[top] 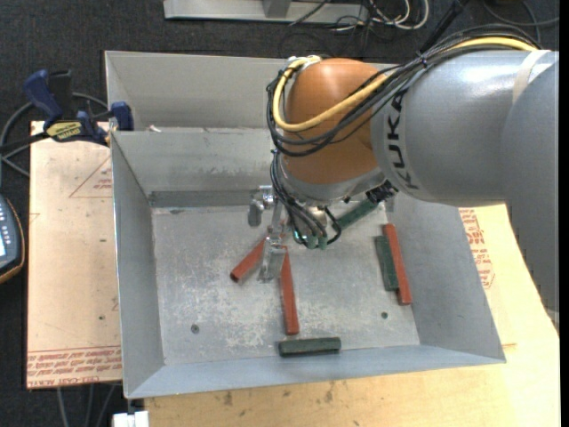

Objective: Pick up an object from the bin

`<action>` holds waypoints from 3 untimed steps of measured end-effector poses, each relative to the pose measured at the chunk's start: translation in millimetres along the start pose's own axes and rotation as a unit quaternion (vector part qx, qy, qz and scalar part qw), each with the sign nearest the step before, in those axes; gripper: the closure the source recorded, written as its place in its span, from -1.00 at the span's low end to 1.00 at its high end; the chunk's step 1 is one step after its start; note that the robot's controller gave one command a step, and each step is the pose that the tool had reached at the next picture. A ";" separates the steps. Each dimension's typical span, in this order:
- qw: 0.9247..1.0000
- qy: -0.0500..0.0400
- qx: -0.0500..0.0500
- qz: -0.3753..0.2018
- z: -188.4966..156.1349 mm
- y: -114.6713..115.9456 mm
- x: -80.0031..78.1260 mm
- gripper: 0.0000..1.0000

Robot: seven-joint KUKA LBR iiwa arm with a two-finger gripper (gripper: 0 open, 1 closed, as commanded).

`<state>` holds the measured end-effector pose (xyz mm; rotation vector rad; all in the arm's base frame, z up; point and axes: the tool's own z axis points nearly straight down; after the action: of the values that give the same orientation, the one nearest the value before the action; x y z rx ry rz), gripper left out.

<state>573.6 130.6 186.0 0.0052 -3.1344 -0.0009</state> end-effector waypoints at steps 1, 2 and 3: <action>0.941 -0.003 0.000 -0.338 117.6 -1.0 -58.2 -1.00; 0.941 -0.006 0.000 -0.338 114.4 -0.8 -59.8 1.00; 0.939 -0.010 0.001 -0.343 -9.2 34.7 -56.1 1.00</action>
Offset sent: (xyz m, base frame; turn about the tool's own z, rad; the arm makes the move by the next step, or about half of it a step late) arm 0.0578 -0.0012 -0.1160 -0.6926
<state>629.6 165.4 194.8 1.0857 -2.9621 -0.0017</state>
